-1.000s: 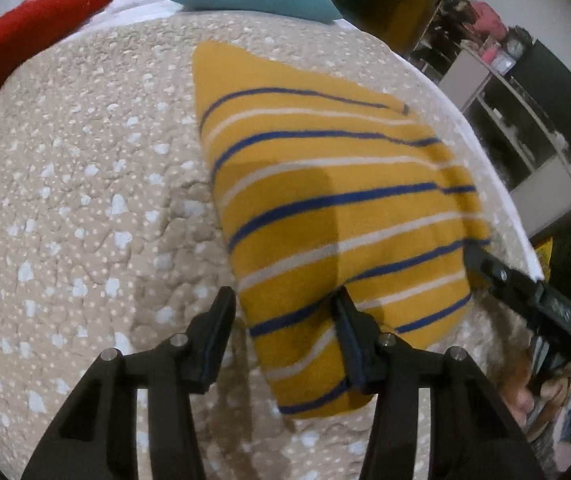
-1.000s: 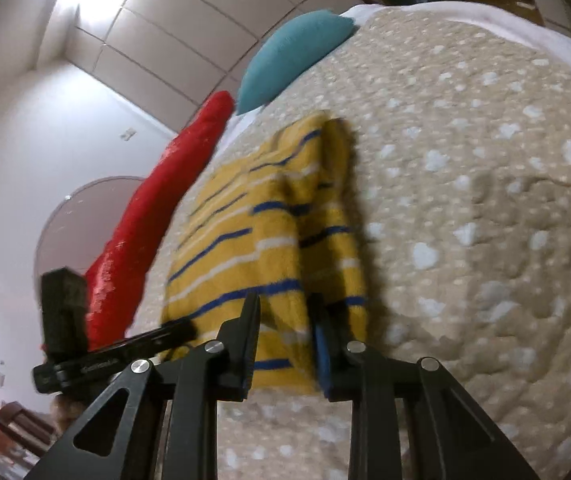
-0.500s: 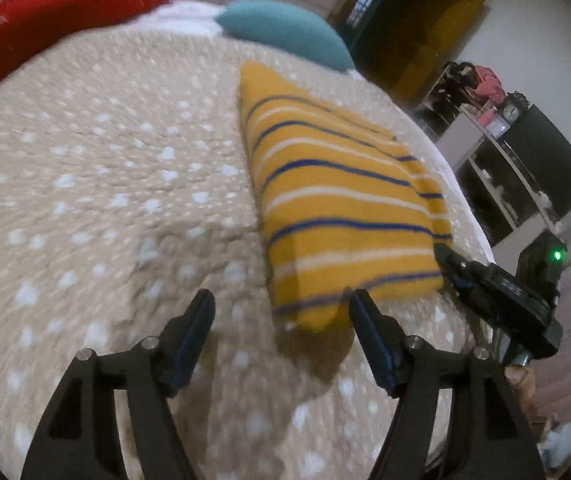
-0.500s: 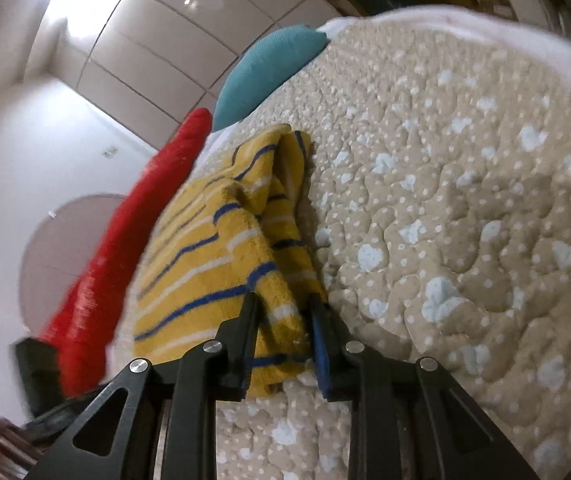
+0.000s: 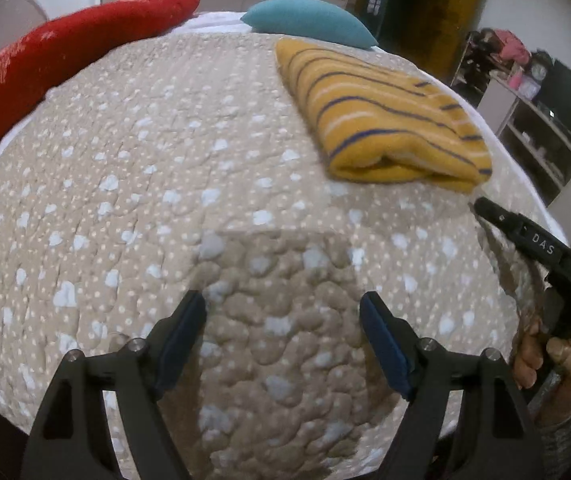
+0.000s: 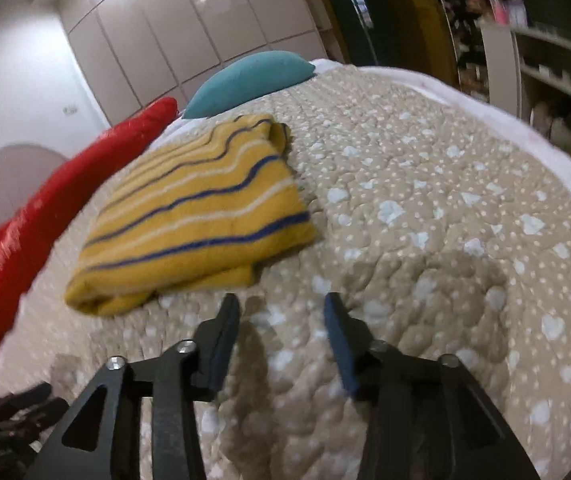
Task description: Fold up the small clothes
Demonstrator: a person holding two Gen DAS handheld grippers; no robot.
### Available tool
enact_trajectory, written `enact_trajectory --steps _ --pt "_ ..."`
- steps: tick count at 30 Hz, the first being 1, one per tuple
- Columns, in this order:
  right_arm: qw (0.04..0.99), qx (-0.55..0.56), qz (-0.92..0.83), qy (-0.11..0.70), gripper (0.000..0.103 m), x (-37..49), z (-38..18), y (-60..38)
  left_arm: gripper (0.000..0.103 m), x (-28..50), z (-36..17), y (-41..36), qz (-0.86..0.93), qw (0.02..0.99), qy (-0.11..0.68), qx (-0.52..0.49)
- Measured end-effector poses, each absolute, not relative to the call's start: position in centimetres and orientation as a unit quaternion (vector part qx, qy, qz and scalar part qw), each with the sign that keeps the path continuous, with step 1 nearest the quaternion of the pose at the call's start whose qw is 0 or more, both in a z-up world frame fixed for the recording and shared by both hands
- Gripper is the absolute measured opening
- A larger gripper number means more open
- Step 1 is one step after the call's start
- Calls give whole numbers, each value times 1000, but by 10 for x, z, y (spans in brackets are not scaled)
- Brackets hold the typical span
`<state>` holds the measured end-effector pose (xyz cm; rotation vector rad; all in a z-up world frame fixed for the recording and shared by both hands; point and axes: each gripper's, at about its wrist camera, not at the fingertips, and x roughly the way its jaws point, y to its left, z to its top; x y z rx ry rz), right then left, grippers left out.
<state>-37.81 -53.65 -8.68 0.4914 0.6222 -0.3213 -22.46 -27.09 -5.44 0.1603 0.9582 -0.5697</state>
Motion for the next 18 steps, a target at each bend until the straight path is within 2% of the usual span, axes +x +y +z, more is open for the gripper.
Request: enact_trajectory --steps 3,6,14,18 --pt "917 199 -170 302 65 -374 -89 -522 90 -229 -60 -275 -270 843 456 86" --pt "920 166 -183 303 72 -371 -92 -512 93 -232 -64 -280 -265 847 449 105" --pt "925 130 -196 296 76 -371 -95 -501 102 -237 -68 -288 -252 851 444 123" --pt "926 125 -195 298 78 -368 -96 -502 103 -239 -68 -290 -245 851 448 125"
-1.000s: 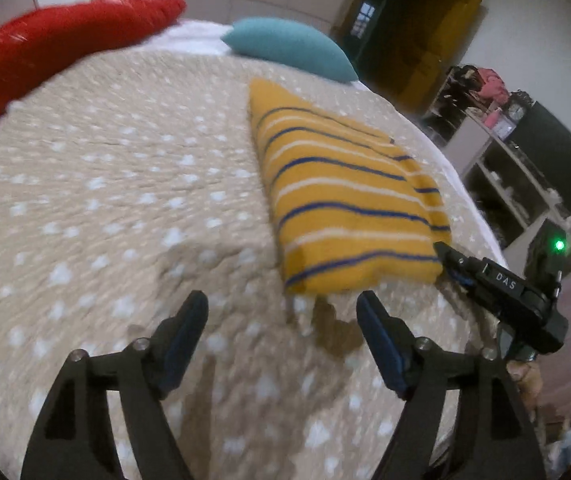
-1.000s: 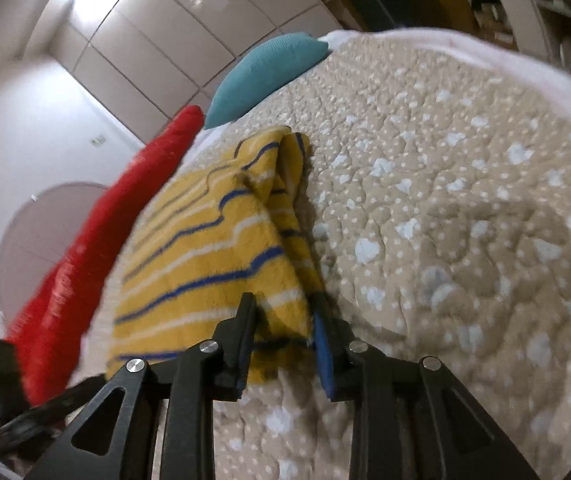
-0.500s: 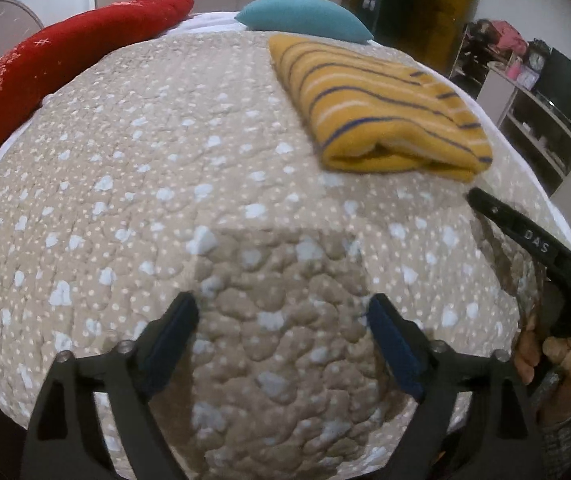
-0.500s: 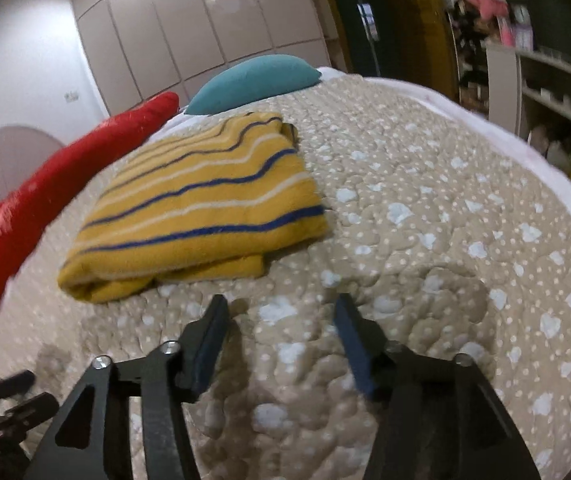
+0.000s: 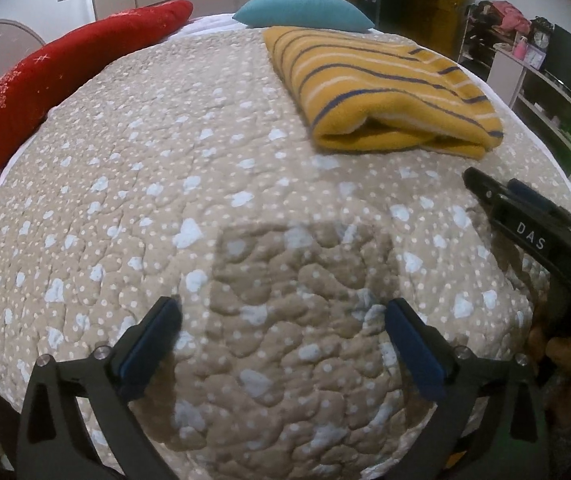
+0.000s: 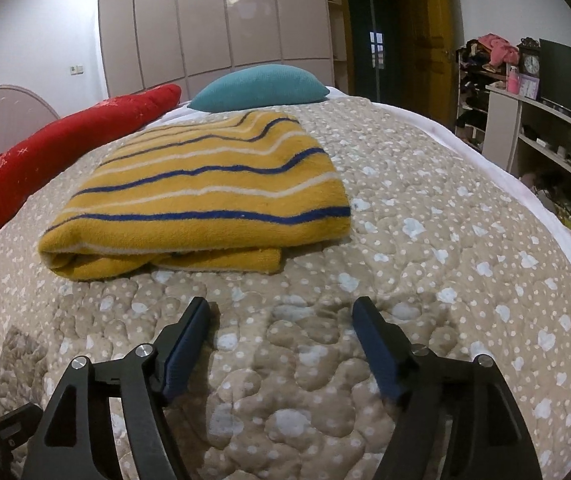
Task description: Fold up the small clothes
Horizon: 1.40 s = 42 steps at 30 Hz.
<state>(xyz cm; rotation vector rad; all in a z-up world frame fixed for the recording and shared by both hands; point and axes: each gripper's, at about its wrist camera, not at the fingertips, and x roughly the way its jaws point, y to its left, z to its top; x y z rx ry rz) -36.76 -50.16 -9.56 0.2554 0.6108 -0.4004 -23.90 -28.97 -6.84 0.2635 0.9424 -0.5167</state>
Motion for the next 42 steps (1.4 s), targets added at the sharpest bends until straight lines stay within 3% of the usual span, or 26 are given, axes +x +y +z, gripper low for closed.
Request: enact_trajectory --steps 42 --pt "928 117 -195 297 82 -367 -97 -496 103 -242 -69 -289 -244 857 435 128"
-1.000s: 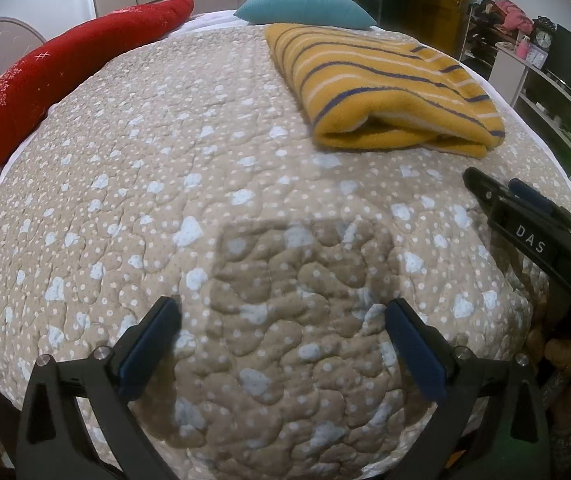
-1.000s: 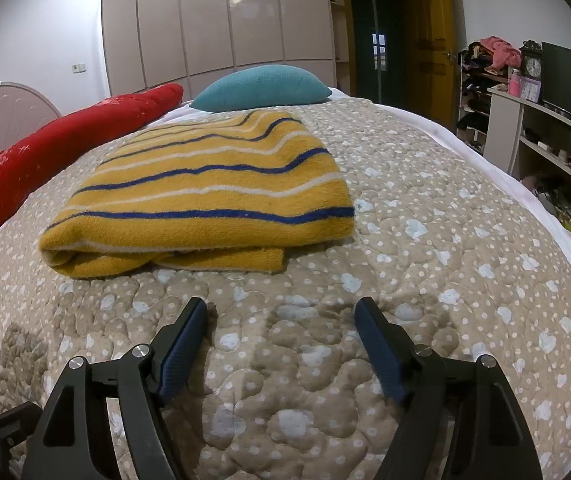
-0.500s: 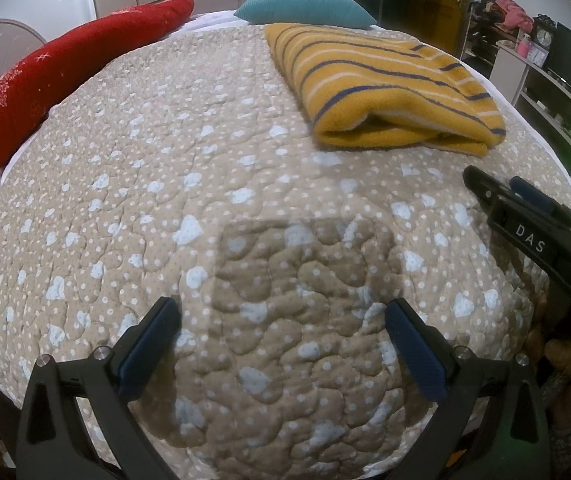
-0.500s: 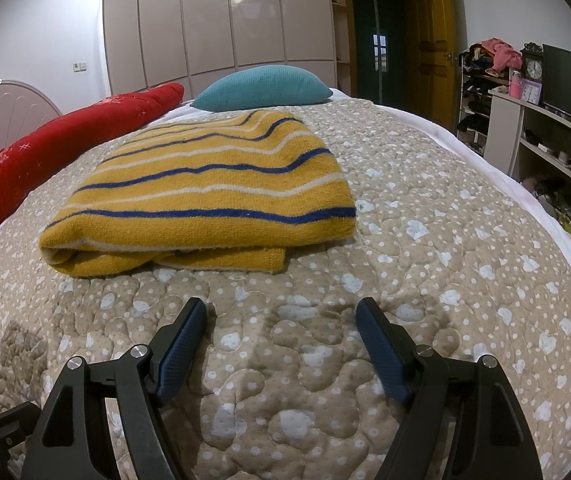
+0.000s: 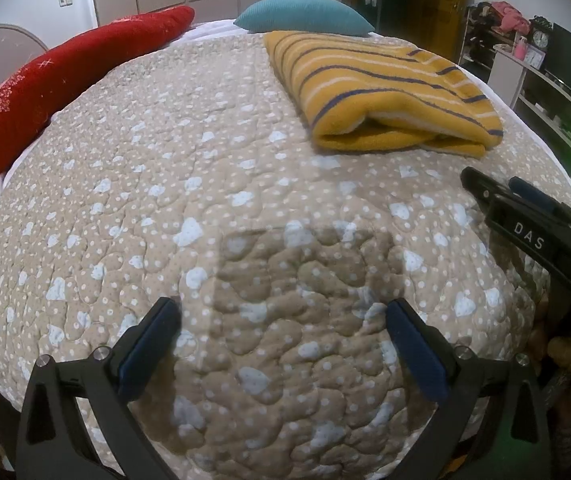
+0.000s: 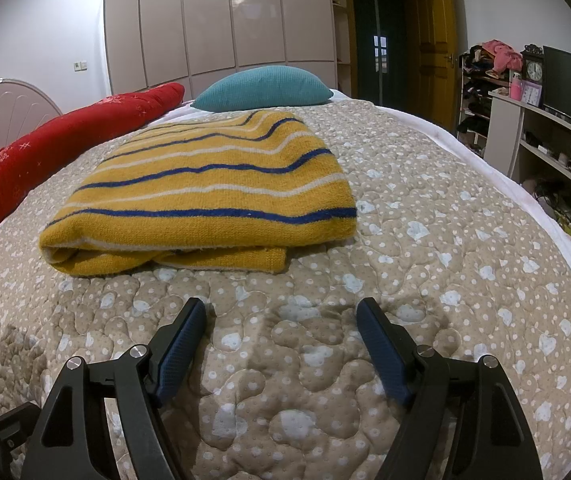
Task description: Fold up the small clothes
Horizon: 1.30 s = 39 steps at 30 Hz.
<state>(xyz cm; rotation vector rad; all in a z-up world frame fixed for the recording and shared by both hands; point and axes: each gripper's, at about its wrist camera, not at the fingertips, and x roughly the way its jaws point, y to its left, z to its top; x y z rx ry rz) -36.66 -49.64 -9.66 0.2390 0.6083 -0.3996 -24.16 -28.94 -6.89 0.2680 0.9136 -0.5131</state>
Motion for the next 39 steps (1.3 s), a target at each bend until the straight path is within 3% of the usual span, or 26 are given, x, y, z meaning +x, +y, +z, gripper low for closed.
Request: enact_trajectory --steps 6,12,21,22,23,24,27,31,35,39 --pt "928 116 -195 296 82 -366 -97 -496 103 -240 -62 -286 -258 851 444 113" --pt "928 116 -195 296 82 -366 -97 -496 103 -204 -20 -265 -322 843 431 1" --pt "929 111 -190 298 84 -364 -96 -497 102 -109 -14 -356 -389 790 473 10" --pt "929 110 -190 298 84 -364 -96 -497 96 -103 -20 -365 -395 779 487 7" --pt "929 110 -191 297 84 -364 -96 -497 58 -97 -26 -374 -403 763 505 6" --pt "929 110 -191 297 84 -364 -96 -497 38 -91 -33 -381 -392 755 525 21" --pt "929 109 -191 297 84 -364 -96 -496 30 -77 -27 -382 -380 753 536 33" --pt "929 108 -191 299 85 -364 -96 -497 31 -75 -24 -377 -360 767 527 66" --pt "929 104 -190 301 85 -363 -96 -499 47 -85 -28 -367 -342 782 518 63" --pt "929 102 -188 300 85 -362 -97 -502 51 -102 -19 -345 -331 799 501 42"
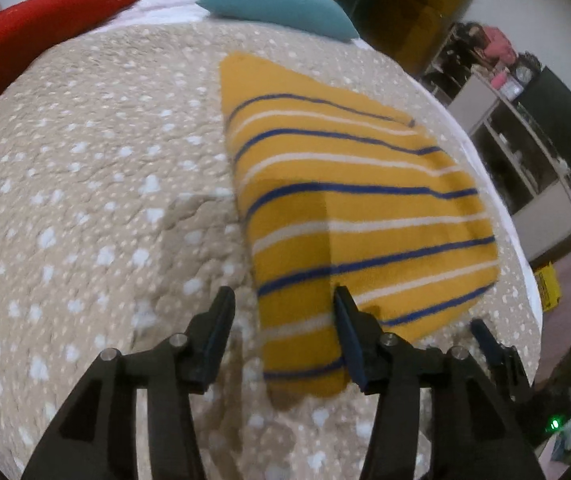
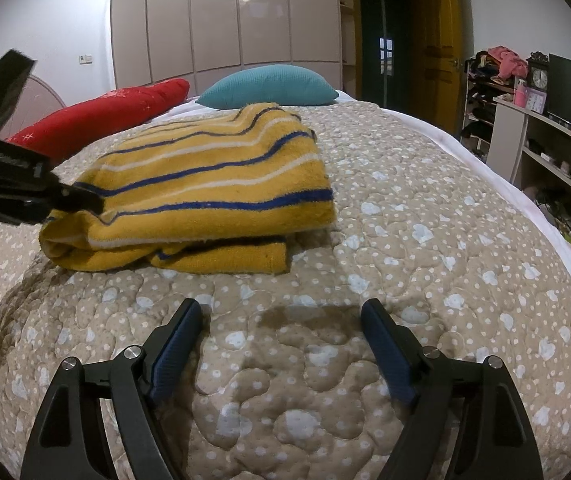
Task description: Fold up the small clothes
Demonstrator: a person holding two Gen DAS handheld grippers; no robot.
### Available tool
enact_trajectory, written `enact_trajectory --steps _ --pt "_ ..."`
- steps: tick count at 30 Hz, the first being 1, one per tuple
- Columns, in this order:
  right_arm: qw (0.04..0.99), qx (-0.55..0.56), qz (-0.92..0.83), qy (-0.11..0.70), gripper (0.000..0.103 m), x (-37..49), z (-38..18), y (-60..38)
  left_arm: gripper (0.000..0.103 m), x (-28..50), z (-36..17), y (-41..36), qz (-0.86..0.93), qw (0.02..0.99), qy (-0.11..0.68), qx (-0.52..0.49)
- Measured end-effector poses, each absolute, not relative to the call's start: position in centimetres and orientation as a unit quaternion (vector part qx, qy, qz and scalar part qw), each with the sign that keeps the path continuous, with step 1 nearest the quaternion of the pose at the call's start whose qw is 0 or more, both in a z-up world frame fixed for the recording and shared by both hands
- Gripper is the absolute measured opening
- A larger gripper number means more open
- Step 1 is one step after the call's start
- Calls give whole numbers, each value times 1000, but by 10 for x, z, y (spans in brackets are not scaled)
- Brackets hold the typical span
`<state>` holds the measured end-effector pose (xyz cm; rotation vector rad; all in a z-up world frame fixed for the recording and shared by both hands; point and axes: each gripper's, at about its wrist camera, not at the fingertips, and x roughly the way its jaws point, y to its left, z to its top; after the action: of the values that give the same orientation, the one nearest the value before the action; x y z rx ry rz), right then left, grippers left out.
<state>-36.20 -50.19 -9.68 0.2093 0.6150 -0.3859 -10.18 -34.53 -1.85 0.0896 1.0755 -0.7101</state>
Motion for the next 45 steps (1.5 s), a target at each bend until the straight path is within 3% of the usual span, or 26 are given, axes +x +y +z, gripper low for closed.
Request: enact_trajectory --steps 2,4,6,8,11,13,17,23,34,45 --pt "930 102 -188 300 85 -362 -97 -502 54 -123 -3 -335 -311 827 465 52" --pt "930 102 -189 300 85 -362 -97 -503 65 -151 20 -323 -288 865 404 70" --pt "930 102 -188 299 85 -363 -97 -501 86 -189 49 -308 -260 910 312 86" --pt "930 102 -187 299 85 -363 -97 -501 100 -220 70 -295 -226 943 224 94" --pt "926 102 -187 312 86 -363 -93 -498 103 -266 101 -270 -192 973 95 91" --pt "922 105 -192 319 86 -366 -83 -498 103 -284 113 -259 -184 977 59 92" --pt "929 144 -207 273 86 -398 -48 -501 103 -292 120 -250 -230 966 92 79" --pt "937 125 -233 231 89 -433 -23 -491 103 -297 89 -255 -268 945 171 82" --pt "927 111 -232 273 89 -431 -48 -476 103 -300 36 -275 -251 918 276 134" --pt "917 125 -243 290 89 -440 -63 -480 103 -302 22 -273 -249 908 308 135"
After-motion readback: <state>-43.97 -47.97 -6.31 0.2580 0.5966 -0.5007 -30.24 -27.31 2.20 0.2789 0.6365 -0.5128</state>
